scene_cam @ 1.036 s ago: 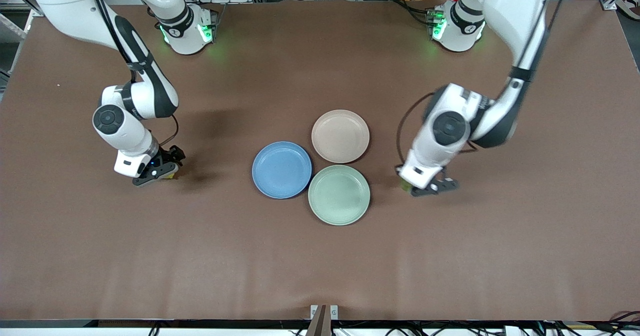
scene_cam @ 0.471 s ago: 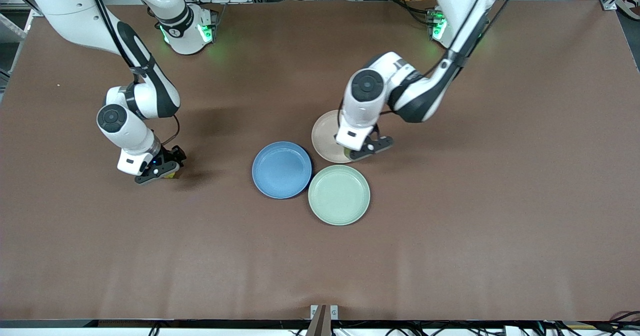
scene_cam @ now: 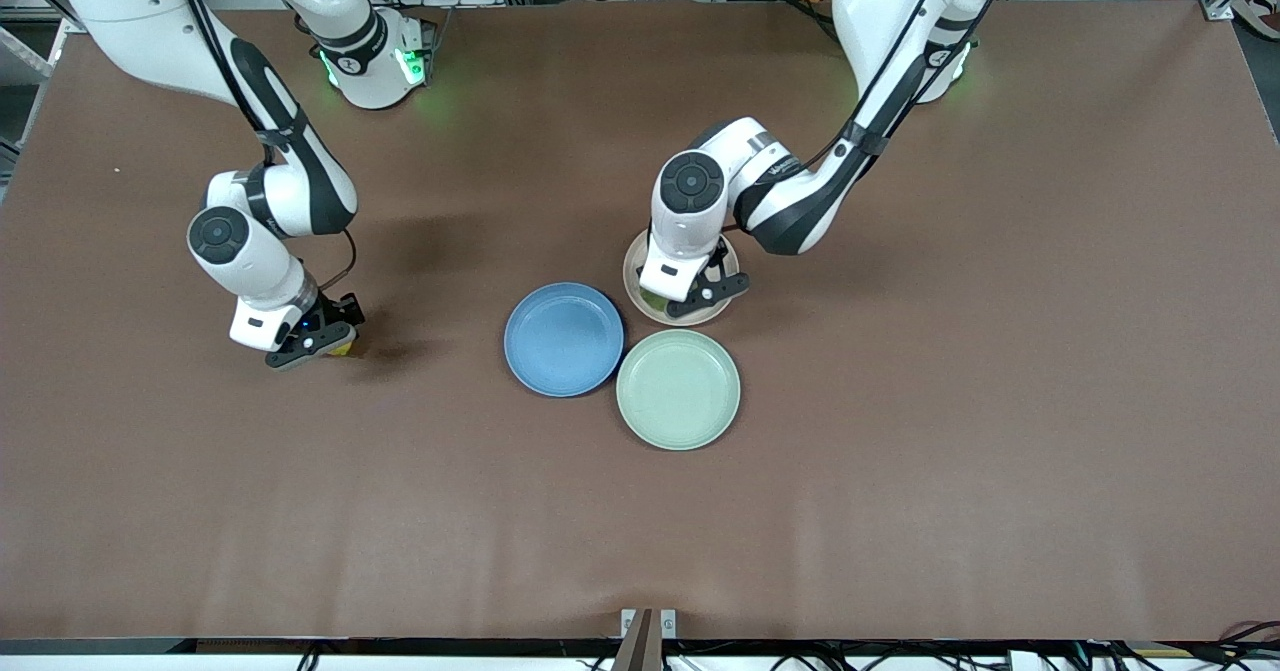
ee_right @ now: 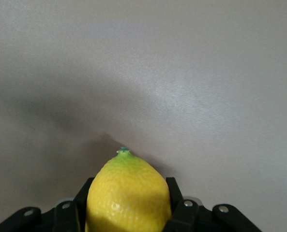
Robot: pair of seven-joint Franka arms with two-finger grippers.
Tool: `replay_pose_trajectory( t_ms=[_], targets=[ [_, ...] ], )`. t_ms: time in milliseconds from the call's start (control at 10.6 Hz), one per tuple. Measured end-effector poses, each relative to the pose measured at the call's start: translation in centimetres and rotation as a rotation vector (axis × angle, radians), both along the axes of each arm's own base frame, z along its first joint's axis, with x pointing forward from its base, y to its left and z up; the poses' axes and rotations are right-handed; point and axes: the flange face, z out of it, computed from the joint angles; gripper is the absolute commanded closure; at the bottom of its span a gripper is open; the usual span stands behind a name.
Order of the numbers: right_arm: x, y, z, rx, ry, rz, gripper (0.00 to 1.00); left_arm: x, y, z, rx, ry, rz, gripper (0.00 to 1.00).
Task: Place lemon and lettuce in plates
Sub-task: 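Carry the lettuce with the left gripper over the beige plate, then release the lettuce onto the beige plate while the right gripper carries the lemon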
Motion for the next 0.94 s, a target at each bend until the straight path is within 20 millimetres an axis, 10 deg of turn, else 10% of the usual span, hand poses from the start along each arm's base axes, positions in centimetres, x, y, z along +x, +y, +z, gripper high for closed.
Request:
replay_pose_trajectory(
  t_ms=[471,942],
  targets=[
    [5.3,3.9,9.8,0.036,0.080,-0.060,1.00,8.2,8.3,13.0,0.002,-0.129,-0.068,0.00],
    [5.6,15.7,10.6,0.100,0.064,-0.302,1.00,11.4,21.5,26.1,0.075,-0.138,-0.221,0.00]
  ],
)
